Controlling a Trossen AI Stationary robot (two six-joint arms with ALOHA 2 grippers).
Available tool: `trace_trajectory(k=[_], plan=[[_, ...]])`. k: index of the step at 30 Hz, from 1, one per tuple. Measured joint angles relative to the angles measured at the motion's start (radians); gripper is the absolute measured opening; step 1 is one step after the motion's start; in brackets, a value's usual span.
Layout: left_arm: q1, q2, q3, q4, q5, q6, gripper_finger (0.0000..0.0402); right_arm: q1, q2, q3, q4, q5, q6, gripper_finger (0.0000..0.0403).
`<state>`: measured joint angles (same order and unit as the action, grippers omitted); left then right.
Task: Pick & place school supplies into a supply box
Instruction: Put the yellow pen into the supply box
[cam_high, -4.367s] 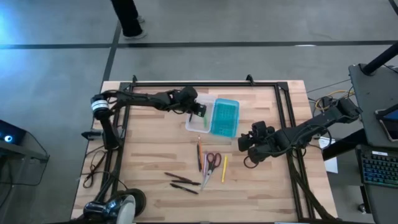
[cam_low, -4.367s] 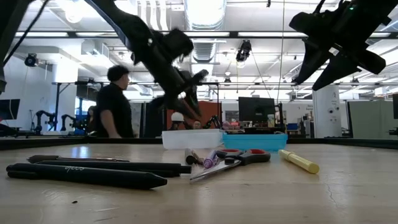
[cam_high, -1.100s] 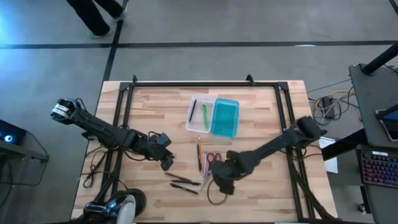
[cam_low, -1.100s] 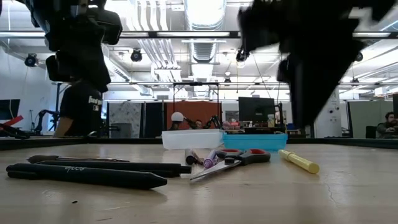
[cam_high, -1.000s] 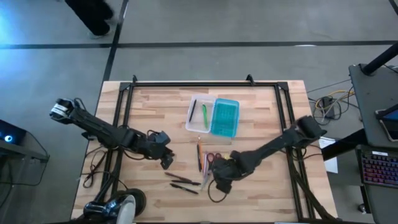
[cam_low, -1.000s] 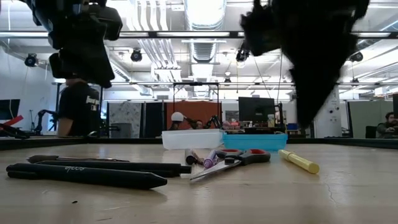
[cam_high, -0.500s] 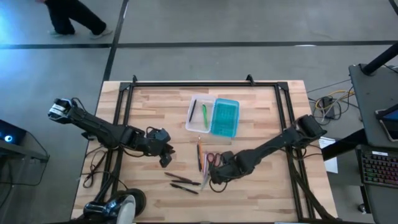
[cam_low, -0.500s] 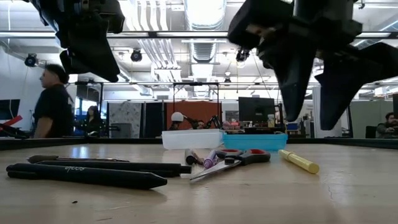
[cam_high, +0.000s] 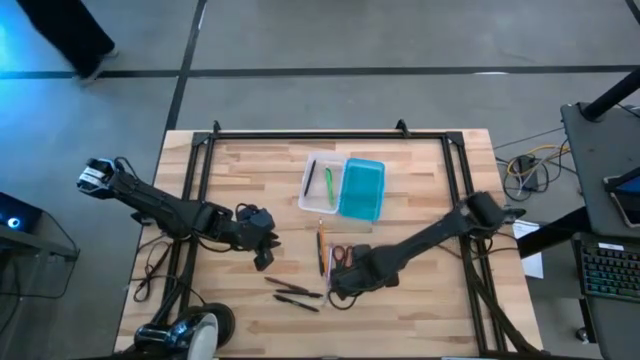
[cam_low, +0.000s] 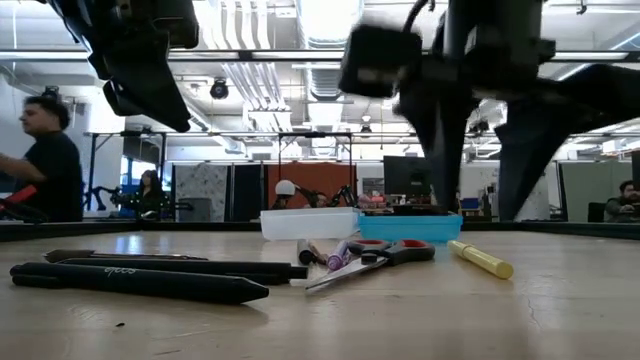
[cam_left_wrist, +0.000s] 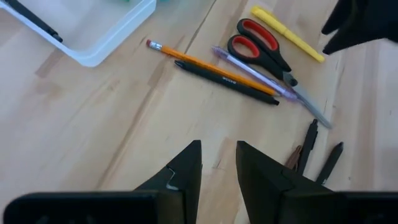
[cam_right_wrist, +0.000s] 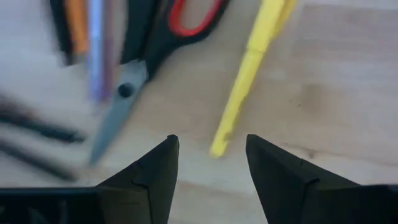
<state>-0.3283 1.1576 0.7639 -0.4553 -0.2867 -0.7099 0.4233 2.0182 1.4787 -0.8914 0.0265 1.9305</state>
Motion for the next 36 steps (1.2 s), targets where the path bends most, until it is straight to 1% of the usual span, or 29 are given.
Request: trace_trajectory(k=[3,5,7,10,16,19,25,28,32,36], plan=[[0.000,0.000,0.000,-0.013,0.000,0.019,0.0083,-0.002,0.099,0.113,-0.206,0.000,0.004,0.0173],[0.000,0.000,0.000,-0.019,0.000,0.030,0.0083,-0.004,0.152,0.179,-0.295,0.001,0.009,0.0172],[0.000,0.000,0.000,-0.019,0.000,0.042,0.0083,-0.012,0.185,0.215,-0.307,0.002,-0.013,0.0170],[0.000,0.000,0.000,-0.020,0.000,0.060,0.0083,-0.033,0.223,0.238,-0.281,-0.002,-0.037,0.0164],[0.000,0.000,0.000,-0.041,0.000,0.062,0.0083,-0.066,0.227,0.204,-0.237,0.003,-0.046,0.0136],[0.000,0.000,0.000,-0.058,0.000,0.062,0.0083,-0.081,0.224,0.171,-0.221,-0.007,-0.078,0.0107],[0.000,0.000,-0.001,-0.070,0.000,0.046,0.0083,-0.092,0.225,0.116,-0.300,0.008,-0.136,0.0029],[0.000,0.000,-0.002,-0.070,0.000,0.027,0.0083,-0.088,0.225,0.110,-0.334,0.024,-0.204,0.0020],[0.000,0.000,-0.010,-0.069,-0.003,-0.003,0.0083,-0.068,0.190,0.105,-0.330,0.096,-0.247,0.0019],[0.000,0.000,-0.019,-0.069,-0.011,-0.034,0.0083,-0.032,0.118,0.099,-0.338,0.241,-0.176,0.0017]])
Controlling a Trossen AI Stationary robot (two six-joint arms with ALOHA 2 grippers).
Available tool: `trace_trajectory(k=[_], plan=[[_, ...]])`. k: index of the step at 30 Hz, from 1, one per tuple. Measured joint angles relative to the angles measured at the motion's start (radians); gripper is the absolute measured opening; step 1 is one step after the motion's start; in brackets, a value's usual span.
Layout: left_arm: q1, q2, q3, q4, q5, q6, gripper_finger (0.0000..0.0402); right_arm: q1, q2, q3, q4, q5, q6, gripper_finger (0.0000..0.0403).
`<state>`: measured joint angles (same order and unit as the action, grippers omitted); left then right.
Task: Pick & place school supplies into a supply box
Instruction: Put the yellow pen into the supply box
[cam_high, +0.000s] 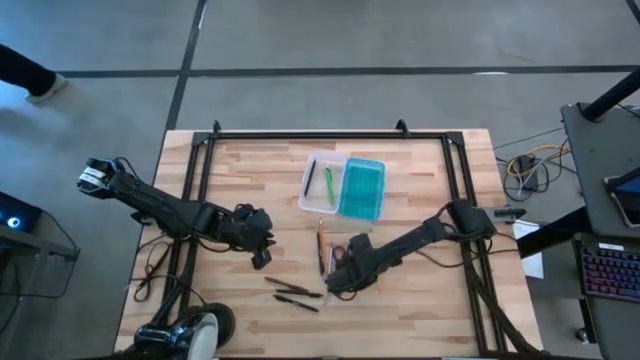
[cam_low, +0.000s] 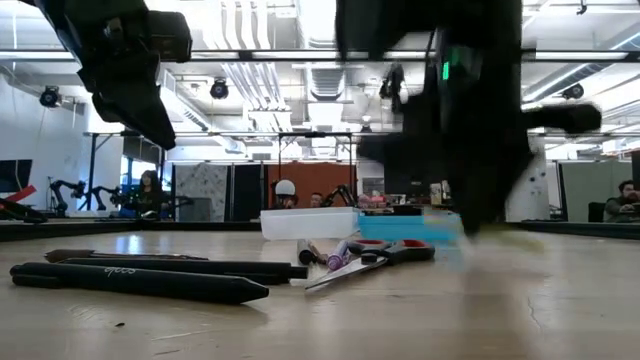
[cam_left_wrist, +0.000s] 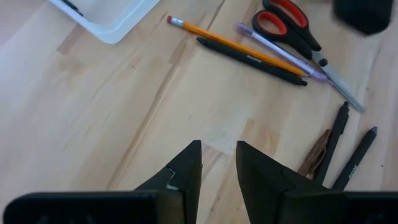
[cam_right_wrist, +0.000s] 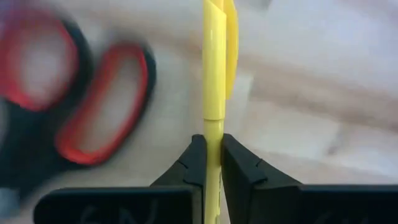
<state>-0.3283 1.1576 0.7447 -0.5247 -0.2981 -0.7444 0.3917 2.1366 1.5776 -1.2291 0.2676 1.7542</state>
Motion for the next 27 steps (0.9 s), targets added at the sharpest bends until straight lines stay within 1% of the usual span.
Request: trace_trajectory(k=[3,7,10,13,16,19,23,25,27], plan=[[0.000,0.000,0.000,0.007,-0.008,-0.005,0.0083,0.017,-0.100,0.001,-0.028,0.101,0.068,0.0016],[0.002,0.000,-0.001,0.044,-0.032,-0.017,0.0083,0.014,-0.196,-0.018,-0.028,0.231,0.105,0.0016],[0.005,0.000,-0.001,0.076,-0.058,-0.022,0.0083,-0.026,-0.292,-0.040,-0.029,0.347,0.119,0.0016],[0.012,0.000,-0.001,0.109,-0.073,-0.024,0.0083,-0.090,-0.370,-0.080,-0.010,0.410,0.075,0.0015],[0.023,0.001,-0.001,0.125,-0.080,-0.038,0.0083,-0.179,-0.441,-0.130,0.061,0.419,-0.055,0.0015],[0.033,0.001,-0.001,0.128,-0.099,-0.050,0.0083,-0.286,-0.497,-0.189,0.210,0.410,-0.217,0.0015],[0.045,0.002,-0.012,0.135,-0.101,-0.082,0.0083,-0.430,-0.509,-0.282,0.539,0.309,-0.414,0.0015],[0.046,0.002,-0.017,0.136,-0.102,-0.106,0.0083,-0.494,-0.498,-0.314,0.685,0.245,-0.465,0.0016],[0.045,0.002,-0.021,0.138,-0.101,-0.129,0.0083,-0.549,-0.466,-0.336,0.777,0.183,-0.475,0.0018]])
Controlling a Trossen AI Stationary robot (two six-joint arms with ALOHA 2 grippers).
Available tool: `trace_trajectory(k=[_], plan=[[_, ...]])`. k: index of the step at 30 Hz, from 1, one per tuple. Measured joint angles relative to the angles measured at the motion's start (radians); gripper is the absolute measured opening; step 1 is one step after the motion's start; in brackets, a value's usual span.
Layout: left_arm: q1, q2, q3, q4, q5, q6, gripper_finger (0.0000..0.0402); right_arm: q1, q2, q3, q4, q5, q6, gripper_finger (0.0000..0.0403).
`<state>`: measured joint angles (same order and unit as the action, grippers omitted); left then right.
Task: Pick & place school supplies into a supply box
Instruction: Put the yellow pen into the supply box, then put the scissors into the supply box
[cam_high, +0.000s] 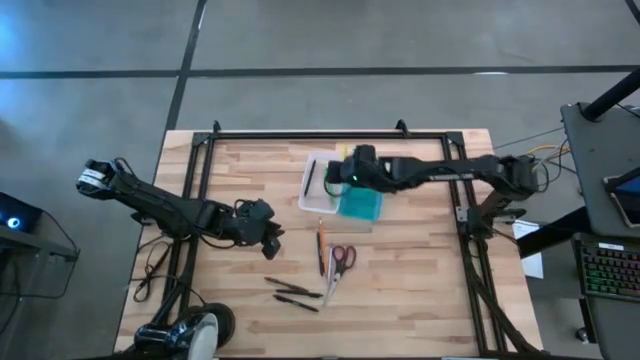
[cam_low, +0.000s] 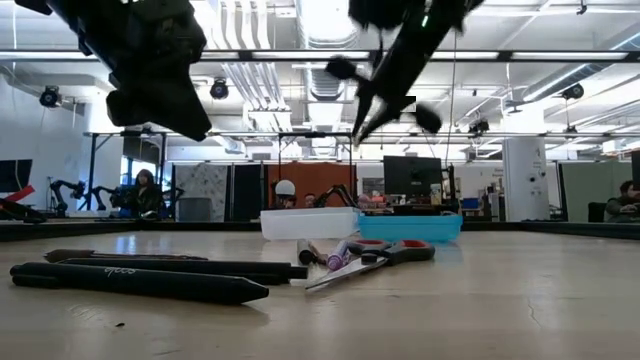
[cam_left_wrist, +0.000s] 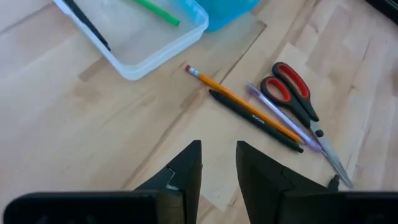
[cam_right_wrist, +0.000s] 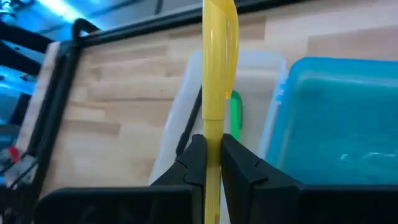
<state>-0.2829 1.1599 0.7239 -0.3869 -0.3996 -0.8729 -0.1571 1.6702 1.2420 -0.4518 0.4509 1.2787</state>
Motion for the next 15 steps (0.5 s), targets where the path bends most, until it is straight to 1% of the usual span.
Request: trace_trajectory(k=[3,5,8,11,13,15], plan=[[0.000,0.000,-0.011,-0.004,0.000,-0.036,0.0083,-0.059,0.076,-0.009,0.105,-0.137,-0.037,0.0028],[0.000,0.000,-0.011,-0.003,0.000,-0.045,0.0083,-0.079,0.123,-0.006,0.155,-0.195,-0.047,0.0037],[0.000,0.000,-0.011,-0.002,0.000,-0.049,0.0083,-0.094,0.200,0.026,0.200,-0.251,-0.053,0.0053],[0.000,0.000,-0.011,-0.003,0.000,-0.052,0.0083,-0.098,0.259,0.069,0.191,-0.300,-0.058,0.0073],[0.000,0.000,-0.011,-0.003,0.000,-0.054,0.0083,-0.097,0.278,0.097,0.171,-0.328,-0.063,0.0090],[0.000,0.000,-0.011,-0.003,0.000,-0.064,0.0083,-0.089,0.289,0.121,0.149,-0.333,-0.093,0.0107]])
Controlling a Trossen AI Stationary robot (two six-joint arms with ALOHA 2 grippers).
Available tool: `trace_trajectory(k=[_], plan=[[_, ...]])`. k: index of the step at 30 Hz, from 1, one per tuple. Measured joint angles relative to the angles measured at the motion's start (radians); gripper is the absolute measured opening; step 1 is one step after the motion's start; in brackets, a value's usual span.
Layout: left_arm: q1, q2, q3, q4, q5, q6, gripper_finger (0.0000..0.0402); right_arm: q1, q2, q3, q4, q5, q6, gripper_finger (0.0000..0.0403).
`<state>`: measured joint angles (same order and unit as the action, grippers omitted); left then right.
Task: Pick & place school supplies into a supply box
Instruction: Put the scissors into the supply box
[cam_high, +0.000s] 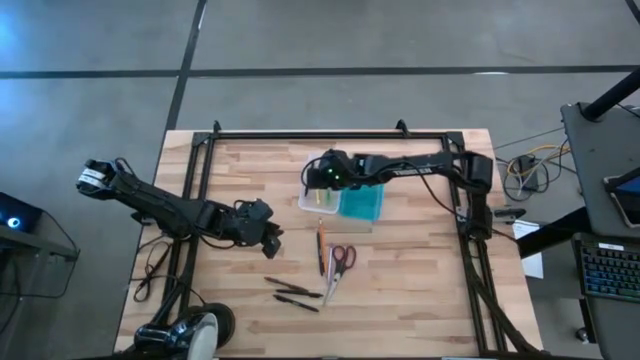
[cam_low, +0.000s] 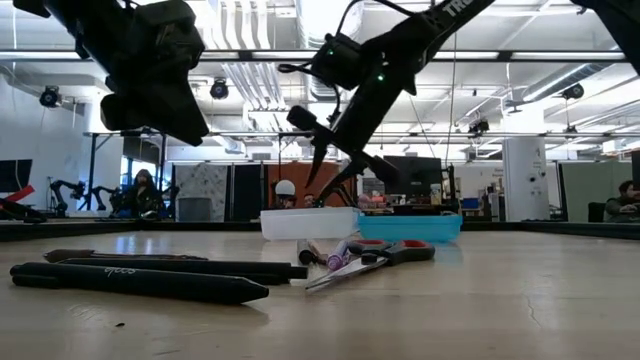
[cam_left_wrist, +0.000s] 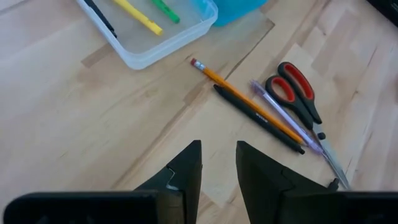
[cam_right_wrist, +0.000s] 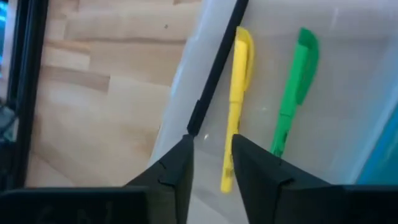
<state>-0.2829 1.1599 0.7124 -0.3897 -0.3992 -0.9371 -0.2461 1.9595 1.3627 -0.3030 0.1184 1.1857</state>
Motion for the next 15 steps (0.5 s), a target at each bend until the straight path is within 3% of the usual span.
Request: trace_trajectory(k=[5,10,15], plan=[[0.000,0.000,0.000,0.000,0.000,-0.006,0.0083,0.036,-0.036,0.031,-0.041,-0.016,-0.181,0.0147],[0.000,0.000,0.000,0.000,0.000,-0.004,0.0083,0.147,-0.152,0.049,-0.220,-0.091,-0.678,0.0168],[0.000,0.000,0.000,0.001,0.000,0.024,0.0083,0.319,-0.177,0.048,-0.477,-0.120,-1.129,0.0169]])
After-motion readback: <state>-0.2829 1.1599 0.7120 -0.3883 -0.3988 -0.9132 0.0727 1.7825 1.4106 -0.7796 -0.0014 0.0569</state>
